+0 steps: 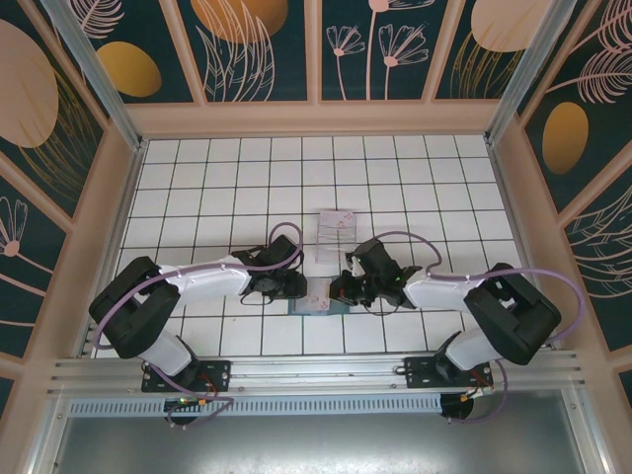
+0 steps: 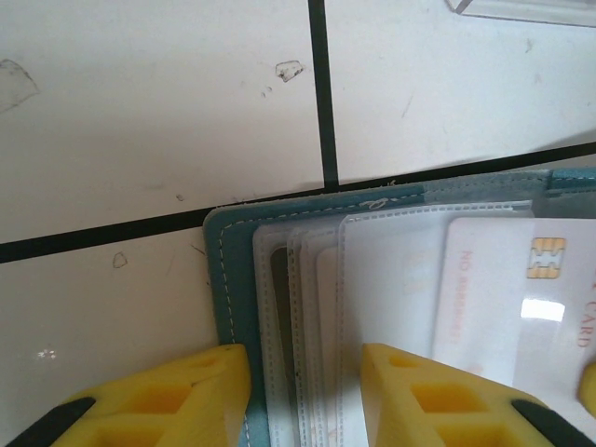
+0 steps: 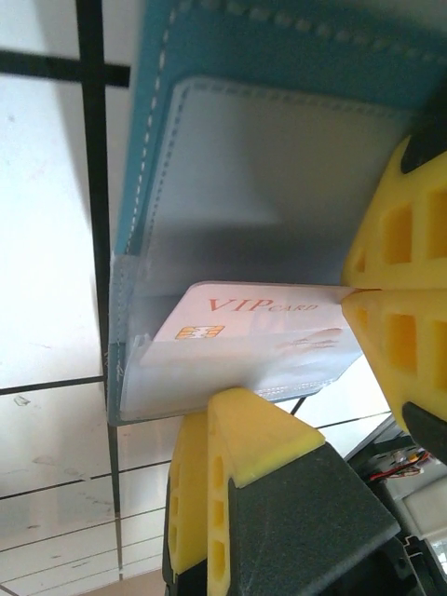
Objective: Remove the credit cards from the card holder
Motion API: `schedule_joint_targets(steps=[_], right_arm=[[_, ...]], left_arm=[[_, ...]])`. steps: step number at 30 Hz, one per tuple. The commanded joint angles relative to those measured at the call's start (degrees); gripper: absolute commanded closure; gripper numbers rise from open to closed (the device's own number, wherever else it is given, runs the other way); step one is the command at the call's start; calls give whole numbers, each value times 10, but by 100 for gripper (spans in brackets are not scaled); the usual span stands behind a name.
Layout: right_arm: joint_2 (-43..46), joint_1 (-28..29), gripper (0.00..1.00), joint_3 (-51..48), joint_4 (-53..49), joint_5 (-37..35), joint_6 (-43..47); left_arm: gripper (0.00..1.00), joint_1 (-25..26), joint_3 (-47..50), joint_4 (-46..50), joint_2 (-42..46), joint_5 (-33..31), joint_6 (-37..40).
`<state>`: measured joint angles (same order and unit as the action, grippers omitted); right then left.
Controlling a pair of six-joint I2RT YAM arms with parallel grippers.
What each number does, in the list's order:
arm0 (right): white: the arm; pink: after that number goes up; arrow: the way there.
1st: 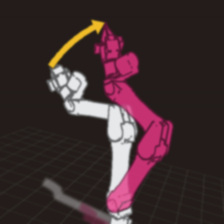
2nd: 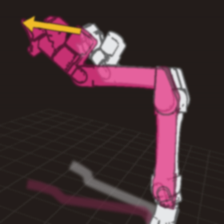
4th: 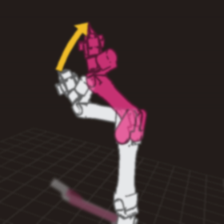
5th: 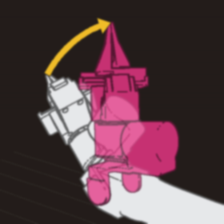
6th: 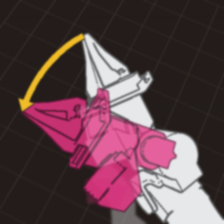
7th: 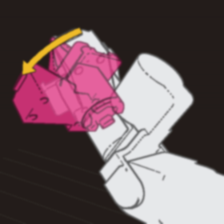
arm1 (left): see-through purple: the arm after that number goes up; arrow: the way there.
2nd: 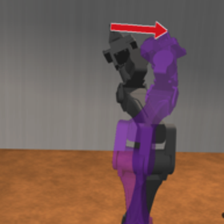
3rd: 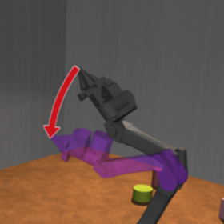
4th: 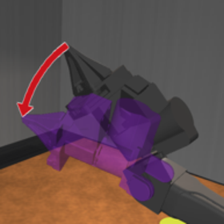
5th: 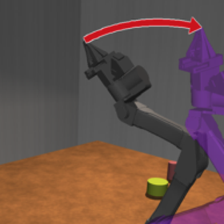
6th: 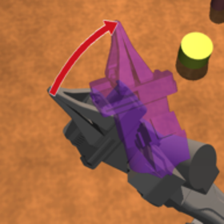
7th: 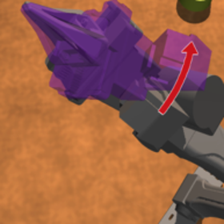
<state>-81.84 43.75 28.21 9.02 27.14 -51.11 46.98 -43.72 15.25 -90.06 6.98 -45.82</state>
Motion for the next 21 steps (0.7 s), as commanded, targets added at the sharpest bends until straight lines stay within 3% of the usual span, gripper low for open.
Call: schedule_joint_targets(steps=[1,14,21], right_arm=[[25,-10,95,-9,-52,-16,25],[113,-35,97,37,-170,-17,135],[136,-48,99,108,-280,-54,276]], left_arm=[[61,0,12,26,-26,-13,7],[61,1,6,28,-22,-13,7],[62,1,-2,33,-5,-24,4]])
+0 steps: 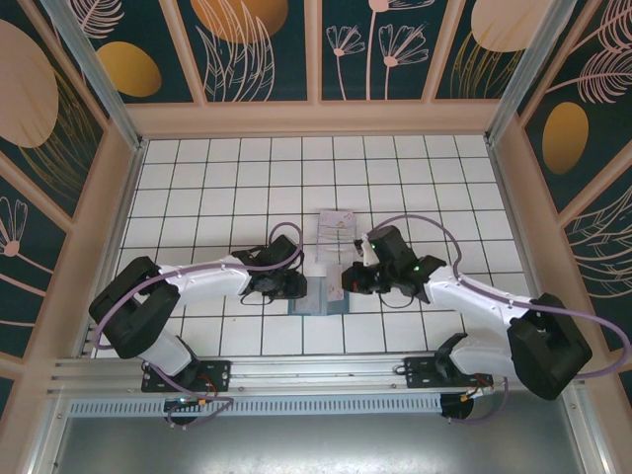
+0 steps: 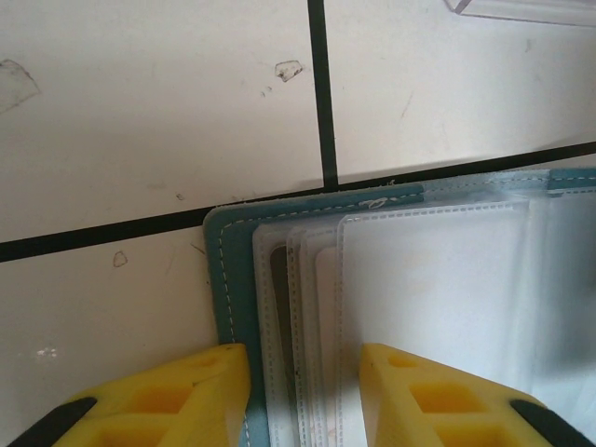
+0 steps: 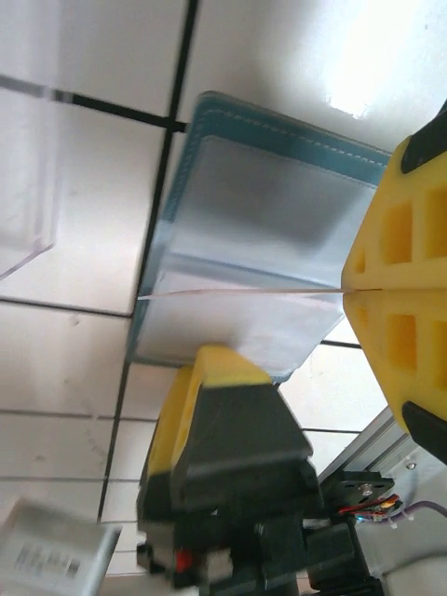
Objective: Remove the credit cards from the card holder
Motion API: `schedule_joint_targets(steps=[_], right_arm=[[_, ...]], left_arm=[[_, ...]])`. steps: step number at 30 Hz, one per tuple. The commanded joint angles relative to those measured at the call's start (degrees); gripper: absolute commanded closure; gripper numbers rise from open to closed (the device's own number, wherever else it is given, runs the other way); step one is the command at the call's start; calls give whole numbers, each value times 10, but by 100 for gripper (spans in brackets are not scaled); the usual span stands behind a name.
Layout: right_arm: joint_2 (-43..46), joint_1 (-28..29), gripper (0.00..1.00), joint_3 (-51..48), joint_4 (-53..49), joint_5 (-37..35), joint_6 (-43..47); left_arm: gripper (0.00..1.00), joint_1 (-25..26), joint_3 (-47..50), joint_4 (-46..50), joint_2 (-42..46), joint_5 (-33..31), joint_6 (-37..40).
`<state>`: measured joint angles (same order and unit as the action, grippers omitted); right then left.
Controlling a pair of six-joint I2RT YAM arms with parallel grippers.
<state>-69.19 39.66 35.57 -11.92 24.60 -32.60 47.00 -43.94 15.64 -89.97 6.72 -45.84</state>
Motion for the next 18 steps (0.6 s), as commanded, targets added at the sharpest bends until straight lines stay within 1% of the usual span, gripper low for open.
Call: schedule_joint_targets(steps=[1,5,6,8,12,16,18], right_arm=[[7,-9,99,48,-90,-41,118],[-10,-10,97,103,-155,-82,222],[-7,-13,98,110,-152,-84,241],[3,-13,99,124,-153,-61,324],[4,-14,100,181,-177,-103,451],[-24,-14,100,236,-223,-143,582],[-42,-14,100,262,-243,-167,627]], left_arm=[[61,1,1,29,-5,-22,5],[62,0,-1,31,-4,-23,6],[61,1,-3,32,-3,-23,7],[61,1,-3,34,0,-27,8],[61,1,-5,34,1,-27,8],[61,1,-13,37,-1,-25,13],[61,1,-18,41,-1,-27,17]])
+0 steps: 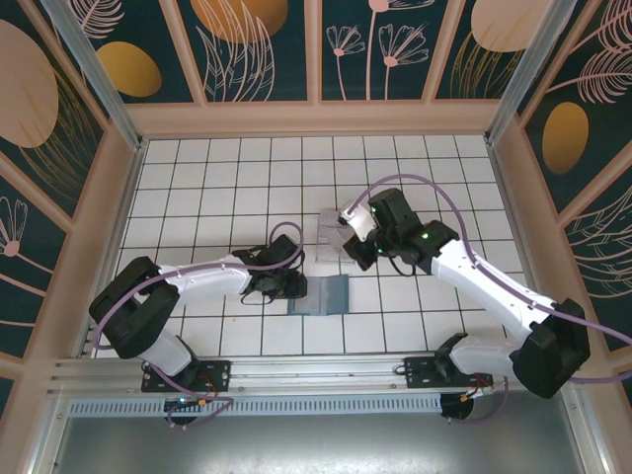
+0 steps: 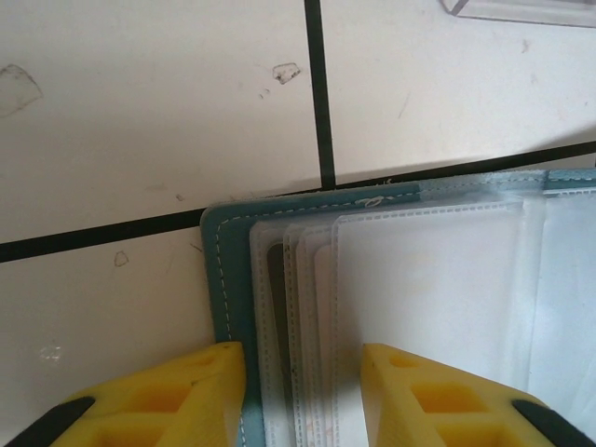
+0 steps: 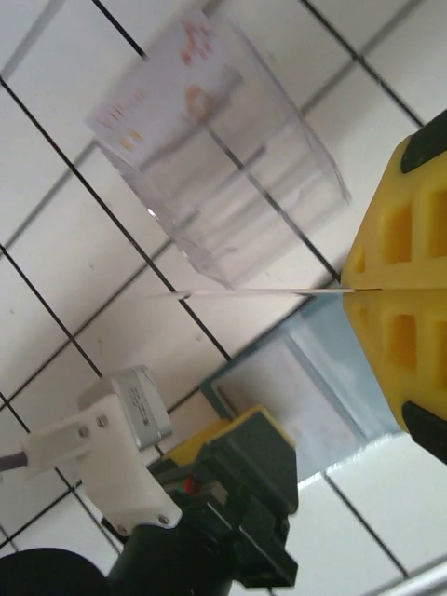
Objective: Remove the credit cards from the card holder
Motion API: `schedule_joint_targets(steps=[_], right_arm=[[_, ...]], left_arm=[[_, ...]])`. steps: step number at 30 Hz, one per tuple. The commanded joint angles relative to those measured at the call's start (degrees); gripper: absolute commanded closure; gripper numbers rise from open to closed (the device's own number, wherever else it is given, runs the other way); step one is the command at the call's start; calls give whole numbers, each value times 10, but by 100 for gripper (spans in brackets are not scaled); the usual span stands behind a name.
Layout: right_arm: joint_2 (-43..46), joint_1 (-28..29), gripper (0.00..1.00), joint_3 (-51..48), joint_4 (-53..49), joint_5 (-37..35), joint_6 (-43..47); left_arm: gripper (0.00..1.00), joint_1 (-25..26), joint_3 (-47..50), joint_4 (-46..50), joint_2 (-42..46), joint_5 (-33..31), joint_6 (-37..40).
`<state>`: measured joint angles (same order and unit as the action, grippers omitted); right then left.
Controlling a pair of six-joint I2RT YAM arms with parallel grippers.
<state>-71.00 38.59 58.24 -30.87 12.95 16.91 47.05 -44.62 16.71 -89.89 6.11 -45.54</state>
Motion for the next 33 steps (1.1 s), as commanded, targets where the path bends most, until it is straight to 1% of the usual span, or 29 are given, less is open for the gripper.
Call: schedule_joint_targets(steps=[1,6,12,16,20,23,33], right_arm=[[-31,-5,100,46,-60,-59,148],[-78,-10,100,104,-103,-85,235],[-144,-31,100,168,-138,-92,301],[-194,-43,100,211,-156,-97,325],[-242,-52,100,251,-161,-92,347],[-279,-56,100,284,-169,-92,363],[-388,-62,100,395,-224,-117,404]], left_arm=[[61,0,-13,33,-2,-21,15],[61,1,-17,35,-4,-22,19],[60,1,-17,38,2,-22,18],[62,1,-16,33,11,-17,14],[62,1,4,-3,10,20,-4],[63,3,13,-15,11,33,-13],[61,5,31,-20,37,31,-35]])
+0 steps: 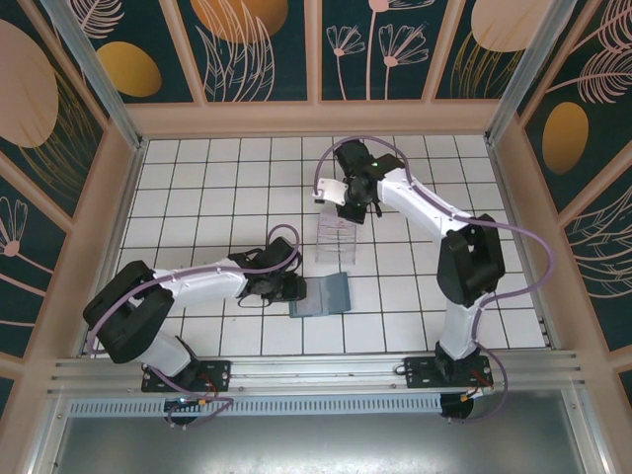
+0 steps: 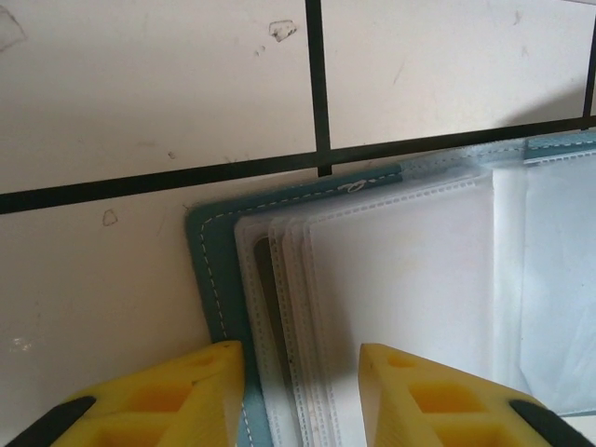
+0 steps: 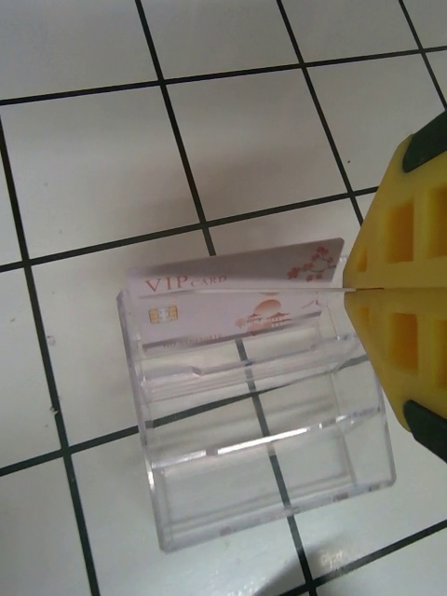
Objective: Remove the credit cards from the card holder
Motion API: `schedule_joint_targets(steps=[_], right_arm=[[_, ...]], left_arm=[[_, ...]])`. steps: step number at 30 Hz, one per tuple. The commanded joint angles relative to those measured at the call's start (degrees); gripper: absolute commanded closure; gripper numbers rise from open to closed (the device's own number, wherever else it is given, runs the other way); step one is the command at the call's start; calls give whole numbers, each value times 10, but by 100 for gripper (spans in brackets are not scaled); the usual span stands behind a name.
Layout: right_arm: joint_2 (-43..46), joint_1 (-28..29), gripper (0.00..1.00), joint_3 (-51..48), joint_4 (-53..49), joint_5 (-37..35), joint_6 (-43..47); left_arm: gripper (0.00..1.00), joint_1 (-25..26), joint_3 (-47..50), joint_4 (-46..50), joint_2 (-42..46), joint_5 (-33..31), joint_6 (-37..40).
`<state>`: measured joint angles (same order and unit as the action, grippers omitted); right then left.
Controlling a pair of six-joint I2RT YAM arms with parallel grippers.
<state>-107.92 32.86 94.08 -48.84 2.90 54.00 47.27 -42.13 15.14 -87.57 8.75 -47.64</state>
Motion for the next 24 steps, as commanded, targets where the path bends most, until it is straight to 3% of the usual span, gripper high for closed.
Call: schedule_joint_targets(steps=[1,24], right_arm=[[-26,-4,100,43,-49,-18,36],[-109,5,100,95,-117,12,58]], left_arm=[[60,3,7,-6,15,6,-13],[57,3,15,-8,19,3,-12]])
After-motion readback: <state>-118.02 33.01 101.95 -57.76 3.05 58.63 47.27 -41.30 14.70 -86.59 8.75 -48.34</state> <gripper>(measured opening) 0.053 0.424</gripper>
